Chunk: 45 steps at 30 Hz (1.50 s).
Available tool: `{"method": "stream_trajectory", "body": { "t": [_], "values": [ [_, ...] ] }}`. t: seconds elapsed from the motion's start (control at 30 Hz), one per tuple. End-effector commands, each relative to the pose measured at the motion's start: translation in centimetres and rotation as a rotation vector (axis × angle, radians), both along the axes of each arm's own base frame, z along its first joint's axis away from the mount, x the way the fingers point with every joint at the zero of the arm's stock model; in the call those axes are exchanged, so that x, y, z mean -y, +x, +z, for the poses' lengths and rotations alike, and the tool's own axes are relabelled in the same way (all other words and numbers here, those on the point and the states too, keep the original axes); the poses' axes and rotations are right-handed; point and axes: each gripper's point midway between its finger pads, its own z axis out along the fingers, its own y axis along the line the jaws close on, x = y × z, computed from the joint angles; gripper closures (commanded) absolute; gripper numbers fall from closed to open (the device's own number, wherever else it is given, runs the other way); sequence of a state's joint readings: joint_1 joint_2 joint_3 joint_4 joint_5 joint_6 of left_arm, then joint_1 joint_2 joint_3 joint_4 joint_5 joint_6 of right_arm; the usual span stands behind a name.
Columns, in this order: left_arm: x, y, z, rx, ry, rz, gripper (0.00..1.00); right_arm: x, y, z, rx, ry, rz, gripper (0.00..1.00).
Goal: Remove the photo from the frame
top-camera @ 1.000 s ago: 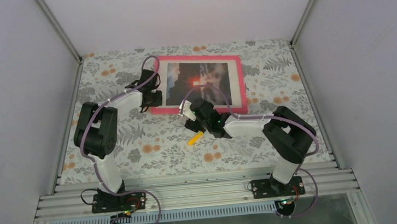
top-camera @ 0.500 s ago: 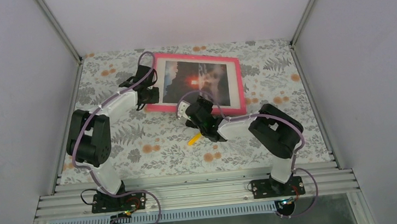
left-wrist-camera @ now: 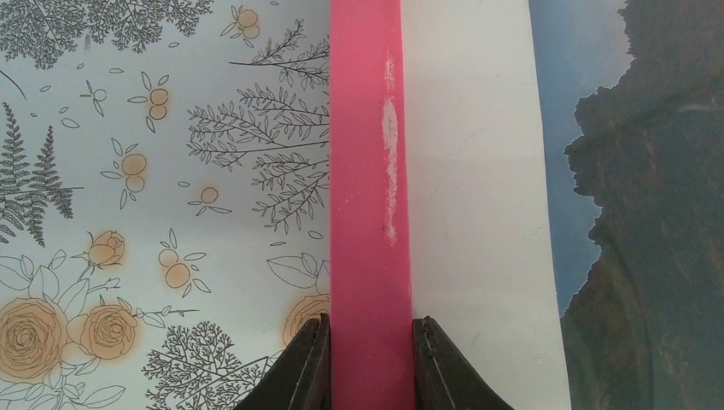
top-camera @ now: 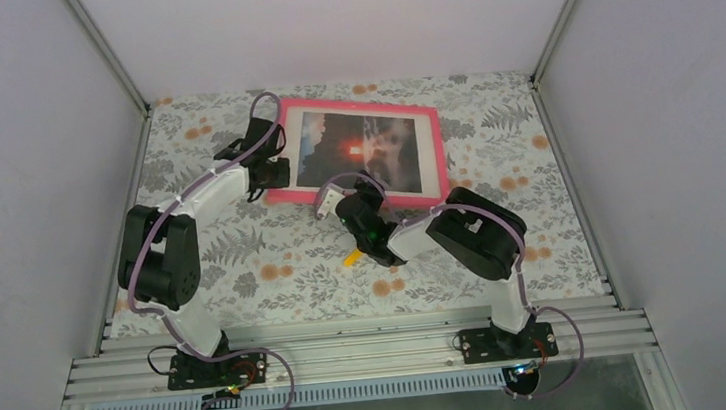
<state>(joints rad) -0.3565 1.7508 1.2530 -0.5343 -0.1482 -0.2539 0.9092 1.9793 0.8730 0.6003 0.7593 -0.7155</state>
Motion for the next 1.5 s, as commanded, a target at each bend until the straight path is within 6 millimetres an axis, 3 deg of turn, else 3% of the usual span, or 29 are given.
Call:
{"method": "stream_trajectory", "body": {
  "t": [0.0,0.2,0.43,0.63,0.83,0.93,1.0,1.27,1.47],
  "values": [
    [1.5,1.4,4.5,0.127,-0.091,-0.022,0.98,-0.9,0.7,3.1,0.127,0.033,-0.021,0.36],
    [0.5,1.2,5.5,0.148,-0.117,0.004,0.95,-0.9,0.2,4.3,0.135,0.047,-0.001,0.69],
    [-0.6,0.3,8.6,0.214,-0.161,0.026,0.78,-0.7,-0.2,6.0,0.158,0.05,0.006,0.96],
    [-1.8,-1.3,13.6,0.326,-0.195,0.049,0.59,-0.9,-0.6,8.9,0.172,0.133,0.021,0.96],
    [-3.5,-4.2,19.6,0.504,-0.243,0.084,0.38,-0.7,-1.0,13.0,0.216,0.217,0.03,0.96],
    [-4.3,-6.0,22.1,0.585,-0.268,0.095,0.3,-0.9,-1.1,15.1,0.234,0.299,0.036,0.96],
    [-4.7,-6.9,23.3,0.62,-0.282,0.102,0.24,-1.1,-1.5,17.6,0.246,0.386,0.057,0.96],
    [-5.5,-10.0,24.3,0.694,-0.351,0.116,0.11,-2.3,-3.5,25.2,0.255,0.697,0.198,0.96],
    [-5.7,-11.0,24.0,0.717,-0.361,0.111,0.05,-2.8,-5.2,29.1,0.239,0.896,0.302,0.96]
  ]
}}
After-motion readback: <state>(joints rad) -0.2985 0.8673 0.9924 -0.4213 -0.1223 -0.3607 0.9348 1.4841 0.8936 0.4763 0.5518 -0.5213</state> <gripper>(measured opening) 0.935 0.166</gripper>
